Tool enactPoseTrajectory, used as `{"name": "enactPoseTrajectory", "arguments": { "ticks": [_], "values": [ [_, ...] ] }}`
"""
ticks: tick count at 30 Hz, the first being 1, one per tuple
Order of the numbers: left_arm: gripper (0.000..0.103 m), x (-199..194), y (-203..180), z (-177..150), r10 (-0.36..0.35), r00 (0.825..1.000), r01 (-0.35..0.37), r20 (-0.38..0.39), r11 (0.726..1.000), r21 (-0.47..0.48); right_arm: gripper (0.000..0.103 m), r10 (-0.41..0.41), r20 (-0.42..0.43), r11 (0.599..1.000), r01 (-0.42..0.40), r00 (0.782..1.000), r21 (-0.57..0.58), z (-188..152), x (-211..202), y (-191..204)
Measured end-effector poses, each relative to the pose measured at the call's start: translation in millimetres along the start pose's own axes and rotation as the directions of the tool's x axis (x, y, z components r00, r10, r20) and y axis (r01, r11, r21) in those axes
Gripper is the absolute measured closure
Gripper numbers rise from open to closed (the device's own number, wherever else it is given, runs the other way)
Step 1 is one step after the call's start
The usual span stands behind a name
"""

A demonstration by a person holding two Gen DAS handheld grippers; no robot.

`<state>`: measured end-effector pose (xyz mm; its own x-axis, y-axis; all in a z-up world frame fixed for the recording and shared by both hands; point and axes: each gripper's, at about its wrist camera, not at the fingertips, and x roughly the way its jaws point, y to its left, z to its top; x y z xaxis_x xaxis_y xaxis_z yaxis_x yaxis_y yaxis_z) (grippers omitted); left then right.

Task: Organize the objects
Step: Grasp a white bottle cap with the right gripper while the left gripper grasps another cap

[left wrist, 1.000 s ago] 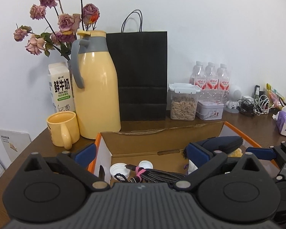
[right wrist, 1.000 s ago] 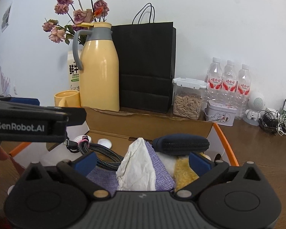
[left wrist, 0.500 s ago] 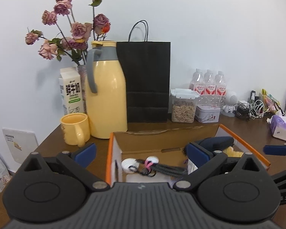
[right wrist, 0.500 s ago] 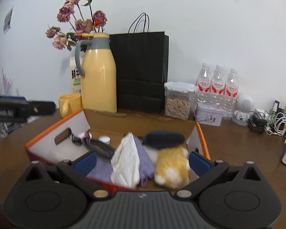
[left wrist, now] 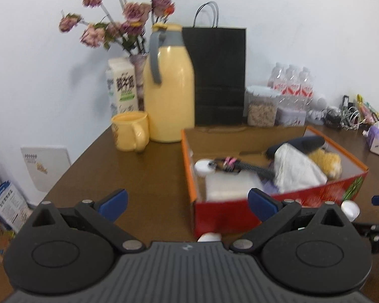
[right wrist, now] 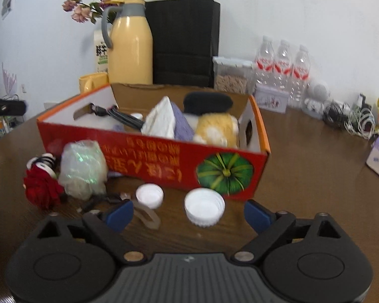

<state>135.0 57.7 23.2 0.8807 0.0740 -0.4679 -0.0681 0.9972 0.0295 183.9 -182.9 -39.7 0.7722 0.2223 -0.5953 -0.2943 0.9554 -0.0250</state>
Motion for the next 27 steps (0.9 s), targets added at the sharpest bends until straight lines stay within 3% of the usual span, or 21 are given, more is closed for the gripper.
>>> {"name": "enactPoseTrajectory", "arguments": {
  "ticks": [3,11,14,16,21,27],
  "values": [
    [0.000,1,8,-10,0.012,0.999,-0.013,-0.036,1.000,-0.016,0.025,-0.007,-0.013,1.000,0.007,1.000,0.024,-2,4,-6],
    [0.000,9,22,-33,0.059,0.990,-0.062,-0.128,0.998,-0.016,0.037,-0.020,-0.057,0.998,0.024,0.998,0.063,5,30,-14],
    [0.000,16,25,-40,0.057,0.985,-0.059,-0.163,0.998,-0.012,0.047,-0.014,-0.058,0.997,0.019,0.998,0.078,5,37,-15],
    [0.000,21,26,-45,0.056,0.982,-0.058,-0.179,0.998,-0.006,0.064,-0.013,-0.047,0.997,0.016,0.999,0.079,4,35,-15],
    [0.002,37,22,-51,0.058,0.976,-0.055,-0.208,0.998,0.022,0.064,-0.018,-0.022,0.997,0.019,1.000,0.079,-1,32,-13],
    [0.020,50,17,-52,0.030,0.976,-0.023,-0.214,0.999,0.037,0.064,-0.031,0.001,0.998,0.031,1.000,0.060,-3,28,-9]
  ]
}}
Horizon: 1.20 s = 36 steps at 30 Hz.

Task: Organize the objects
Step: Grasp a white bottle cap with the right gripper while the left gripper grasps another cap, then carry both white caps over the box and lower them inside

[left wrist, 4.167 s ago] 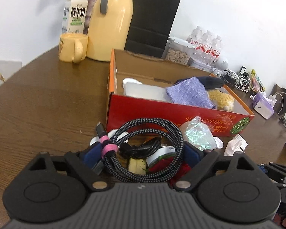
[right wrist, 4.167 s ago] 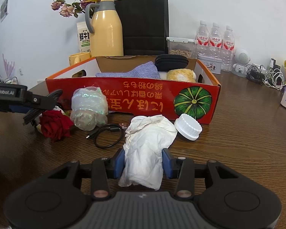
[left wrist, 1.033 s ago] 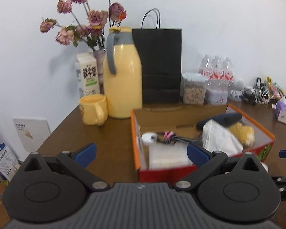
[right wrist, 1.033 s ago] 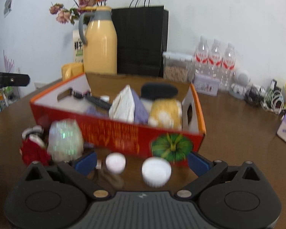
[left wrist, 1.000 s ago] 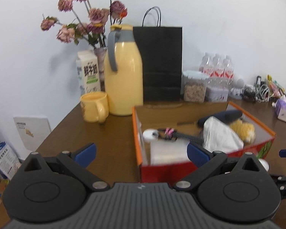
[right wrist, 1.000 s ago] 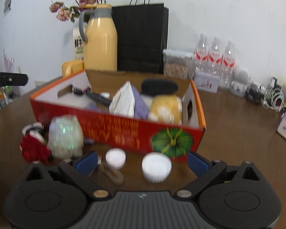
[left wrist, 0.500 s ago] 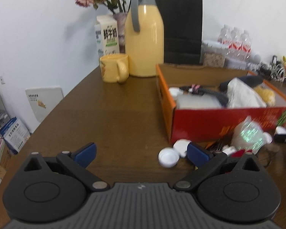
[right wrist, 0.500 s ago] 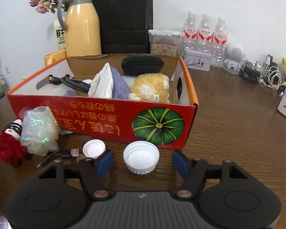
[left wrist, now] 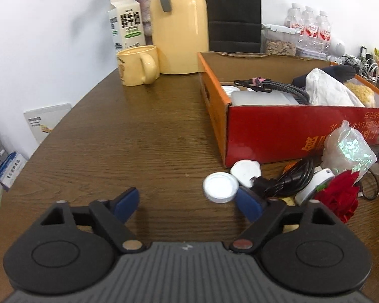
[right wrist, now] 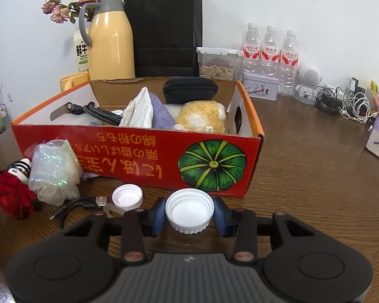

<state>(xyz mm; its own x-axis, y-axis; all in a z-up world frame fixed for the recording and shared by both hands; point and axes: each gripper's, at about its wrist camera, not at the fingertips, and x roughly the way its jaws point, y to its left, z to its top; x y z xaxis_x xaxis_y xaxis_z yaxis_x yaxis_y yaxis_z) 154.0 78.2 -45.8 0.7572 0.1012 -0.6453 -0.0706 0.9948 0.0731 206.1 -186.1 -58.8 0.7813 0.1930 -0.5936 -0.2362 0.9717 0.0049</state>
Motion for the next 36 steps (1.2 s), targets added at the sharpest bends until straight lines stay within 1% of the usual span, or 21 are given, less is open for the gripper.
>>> {"name": "enactPoseTrajectory", "arguments": {
  "ticks": [1,3,5,7,11,17,20,26,29,31,34,36],
  "values": [
    [0.023,1,0,1,-0.011,1.000,0.011,0.002,1.000,0.001,0.064,0.000,0.003,1.000,0.000,1.000,-0.001,0,-1,1],
    [0.036,2,-1,1,-0.034,0.999,0.034,0.014,0.999,0.000,0.064,0.000,0.005,1.000,0.000,1.000,-0.001,0,-1,1],
    [0.073,1,1,1,-0.094,0.995,0.095,0.030,0.995,-0.013,0.064,0.001,0.008,1.000,-0.001,1.000,0.001,-1,-2,1],
    [0.074,0,-1,0,-0.112,0.993,0.112,0.035,0.994,-0.005,0.064,0.003,0.008,1.000,-0.003,1.000,0.002,-1,-3,1],
    [0.074,-5,-4,-2,-0.101,0.993,0.101,0.056,0.995,0.001,0.064,0.000,0.021,1.000,0.000,1.000,-0.001,-2,-6,2],
    [0.074,-28,-1,8,-0.080,0.988,0.083,0.131,0.996,-0.016,0.064,-0.003,0.074,1.000,0.004,0.997,-0.013,-1,-20,5],
    [0.074,-43,-2,20,-0.083,0.978,0.087,0.190,0.996,-0.012,0.064,0.004,0.115,1.000,-0.001,0.993,-0.020,6,-31,6],
    [0.074,-65,-17,52,-0.121,0.949,0.120,0.293,0.993,0.019,0.064,0.059,0.198,0.997,-0.047,0.978,-0.065,36,-46,22],
    [0.074,-63,-31,67,-0.145,0.937,0.143,0.318,0.989,0.031,0.064,0.092,0.226,0.993,-0.073,0.970,-0.089,52,-45,36],
    [0.074,-58,-40,75,-0.156,0.933,0.156,0.324,0.987,0.028,0.064,0.109,0.236,0.991,-0.086,0.966,-0.105,63,-41,46],
    [0.074,-46,-51,87,-0.170,0.931,0.174,0.323,0.985,0.019,0.064,0.122,0.234,0.989,-0.098,0.965,-0.112,78,-28,57],
    [0.074,-35,-57,92,-0.169,0.933,0.174,0.318,0.985,0.012,0.064,0.127,0.226,0.989,-0.105,0.966,-0.108,84,-17,63]
  ]
}}
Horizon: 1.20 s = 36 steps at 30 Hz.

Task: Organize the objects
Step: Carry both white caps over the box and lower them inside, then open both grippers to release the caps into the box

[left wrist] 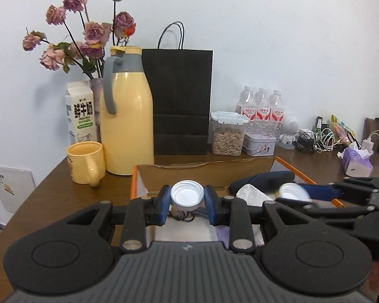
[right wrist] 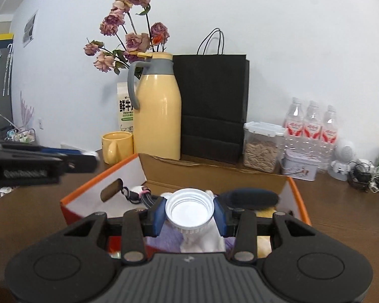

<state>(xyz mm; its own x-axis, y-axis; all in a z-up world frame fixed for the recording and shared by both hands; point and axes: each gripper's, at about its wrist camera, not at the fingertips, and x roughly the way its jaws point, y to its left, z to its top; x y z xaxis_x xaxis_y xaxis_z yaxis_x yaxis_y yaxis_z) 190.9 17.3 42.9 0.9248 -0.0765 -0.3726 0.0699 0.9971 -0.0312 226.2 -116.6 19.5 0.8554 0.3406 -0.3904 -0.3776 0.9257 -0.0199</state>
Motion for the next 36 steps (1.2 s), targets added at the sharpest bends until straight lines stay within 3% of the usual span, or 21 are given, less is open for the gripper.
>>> {"name": "enactPoseTrajectory", "arguments": {
  "ticks": [8,20,21,23,25,28,31,36],
  "values": [
    [0.074,50,1,-9,0.012,0.997,-0.016,-0.077,0.999,-0.052,0.064,-0.011,-0.044,1.000,0.011,0.999,0.019,-8,43,3],
    [0.072,51,-3,-19,0.010,0.996,-0.013,-0.087,1.000,-0.027,0.064,-0.012,-0.094,1.000,0.013,0.995,0.016,-21,56,1],
    [0.070,50,-4,-19,0.018,0.997,-0.020,-0.080,1.000,-0.024,0.064,-0.017,-0.094,1.000,0.019,0.995,0.016,-21,55,1],
    [0.045,46,-3,-19,0.024,0.998,-0.025,-0.062,0.999,-0.026,0.057,-0.029,-0.088,0.999,0.030,0.996,0.016,-21,53,1],
    [0.028,42,-3,-18,0.040,0.998,-0.041,-0.042,0.999,-0.026,0.033,-0.031,-0.078,0.999,0.033,0.996,0.021,-21,50,0],
    [0.002,38,-2,-16,0.056,0.998,-0.057,-0.019,0.998,-0.033,0.010,-0.052,-0.052,0.998,0.054,0.997,0.027,-19,45,-1],
    [0.000,36,-1,-16,0.067,0.998,-0.067,0.000,0.997,-0.038,0.000,-0.055,-0.044,0.997,0.057,0.998,0.047,-19,44,-5],
    [0.000,38,-1,-16,0.077,0.997,-0.077,-0.007,0.996,-0.041,0.000,-0.061,-0.045,0.996,0.064,0.997,0.056,-18,44,-7]
  ]
}}
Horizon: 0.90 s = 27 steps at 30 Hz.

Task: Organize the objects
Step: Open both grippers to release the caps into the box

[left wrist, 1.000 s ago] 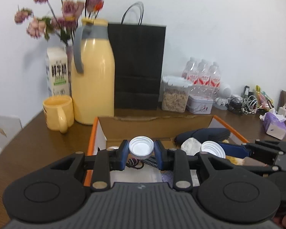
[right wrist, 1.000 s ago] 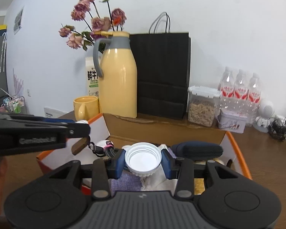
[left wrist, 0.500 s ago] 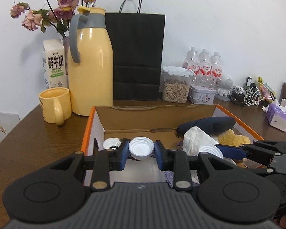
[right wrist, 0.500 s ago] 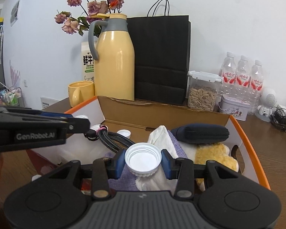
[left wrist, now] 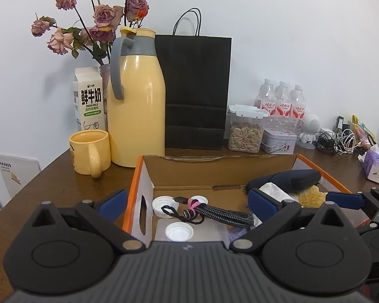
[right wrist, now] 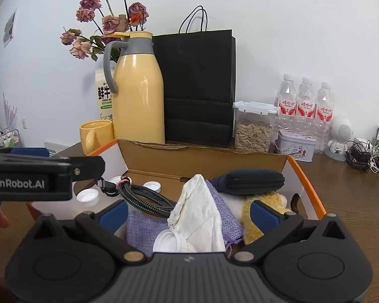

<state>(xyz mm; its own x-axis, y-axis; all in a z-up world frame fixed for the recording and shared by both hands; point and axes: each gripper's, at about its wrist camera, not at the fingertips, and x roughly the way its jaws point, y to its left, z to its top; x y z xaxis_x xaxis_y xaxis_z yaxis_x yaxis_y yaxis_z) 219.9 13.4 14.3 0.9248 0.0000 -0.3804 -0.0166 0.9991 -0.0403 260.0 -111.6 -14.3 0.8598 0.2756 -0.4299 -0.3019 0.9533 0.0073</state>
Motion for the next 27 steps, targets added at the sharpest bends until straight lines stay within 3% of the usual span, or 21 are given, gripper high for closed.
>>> {"name": "enactPoseTrajectory", "arguments": {
  "ticks": [14,27],
  "values": [
    [0.000,-6,-1,1,0.003,1.000,-0.003,0.019,1.000,-0.008,0.000,-0.008,0.016,1.000,0.008,1.000,0.005,2,-6,-2],
    [0.000,-38,1,9,-0.002,0.999,0.003,0.049,1.000,-0.023,0.000,-0.012,0.044,1.000,0.012,0.999,0.000,5,-47,-9]
  ]
}}
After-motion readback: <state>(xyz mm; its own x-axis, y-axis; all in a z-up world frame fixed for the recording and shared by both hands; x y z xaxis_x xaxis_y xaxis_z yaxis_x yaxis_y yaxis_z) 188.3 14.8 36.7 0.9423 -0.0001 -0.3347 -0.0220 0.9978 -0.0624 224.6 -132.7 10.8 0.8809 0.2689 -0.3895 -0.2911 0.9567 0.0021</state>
